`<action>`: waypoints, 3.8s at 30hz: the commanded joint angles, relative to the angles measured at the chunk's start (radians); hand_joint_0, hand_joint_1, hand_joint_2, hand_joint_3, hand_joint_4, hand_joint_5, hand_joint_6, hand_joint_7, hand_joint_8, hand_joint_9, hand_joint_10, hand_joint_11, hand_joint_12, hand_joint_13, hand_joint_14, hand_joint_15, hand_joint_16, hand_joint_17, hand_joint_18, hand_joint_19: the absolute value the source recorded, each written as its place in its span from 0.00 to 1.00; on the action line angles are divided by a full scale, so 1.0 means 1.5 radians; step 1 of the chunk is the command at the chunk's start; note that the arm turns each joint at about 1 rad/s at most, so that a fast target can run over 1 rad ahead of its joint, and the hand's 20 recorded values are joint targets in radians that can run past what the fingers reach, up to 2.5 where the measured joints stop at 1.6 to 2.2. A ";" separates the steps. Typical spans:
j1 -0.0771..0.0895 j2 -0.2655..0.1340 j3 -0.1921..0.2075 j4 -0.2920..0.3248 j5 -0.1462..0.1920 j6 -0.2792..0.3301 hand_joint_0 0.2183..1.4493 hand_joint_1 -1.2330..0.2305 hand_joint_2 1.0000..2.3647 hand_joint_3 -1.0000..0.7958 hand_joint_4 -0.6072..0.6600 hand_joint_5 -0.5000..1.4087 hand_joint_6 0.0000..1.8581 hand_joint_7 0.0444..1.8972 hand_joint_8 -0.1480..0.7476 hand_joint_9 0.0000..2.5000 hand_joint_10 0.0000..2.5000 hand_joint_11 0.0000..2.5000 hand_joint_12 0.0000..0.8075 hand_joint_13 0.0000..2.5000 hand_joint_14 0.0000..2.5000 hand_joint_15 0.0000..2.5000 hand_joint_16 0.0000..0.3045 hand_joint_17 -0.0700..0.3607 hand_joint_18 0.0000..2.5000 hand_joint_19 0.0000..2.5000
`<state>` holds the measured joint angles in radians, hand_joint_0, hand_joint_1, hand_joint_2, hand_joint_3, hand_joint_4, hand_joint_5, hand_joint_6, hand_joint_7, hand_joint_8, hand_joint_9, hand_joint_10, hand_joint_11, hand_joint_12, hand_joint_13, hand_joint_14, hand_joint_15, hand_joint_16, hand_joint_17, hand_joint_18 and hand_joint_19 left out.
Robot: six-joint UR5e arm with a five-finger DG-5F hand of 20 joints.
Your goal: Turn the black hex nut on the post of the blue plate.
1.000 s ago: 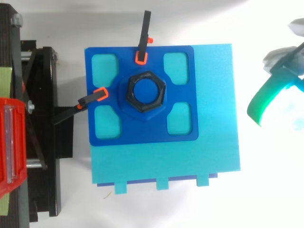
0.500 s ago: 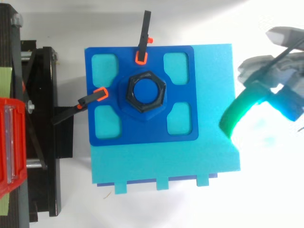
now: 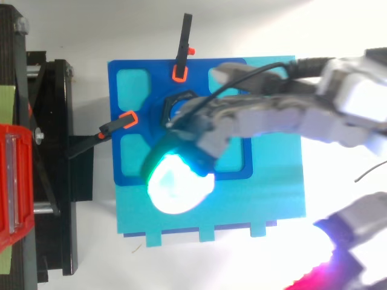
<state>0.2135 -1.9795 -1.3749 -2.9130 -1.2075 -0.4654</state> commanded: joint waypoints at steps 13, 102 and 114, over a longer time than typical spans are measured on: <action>0.003 -0.097 0.094 0.059 0.012 -0.108 0.19 0.58 0.00 0.28 0.66 0.16 0.27 0.42 0.50 0.12 0.00 0.00 0.52 0.03 0.00 0.00 0.21 0.50 0.00 0.04; -0.078 -0.124 0.096 -0.094 -0.150 -0.331 0.20 0.60 0.00 0.28 0.70 0.17 0.27 0.46 0.50 0.14 0.00 0.00 0.52 0.03 0.00 0.00 0.21 0.49 0.00 0.04; -0.098 -0.124 0.096 -0.094 -0.184 -0.339 0.20 0.60 0.00 0.28 0.70 0.17 0.27 0.47 0.50 0.14 0.00 0.00 0.52 0.03 0.00 0.00 0.21 0.49 0.00 0.05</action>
<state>0.0732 -2.1659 -1.2302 -3.0541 -1.4709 -0.9732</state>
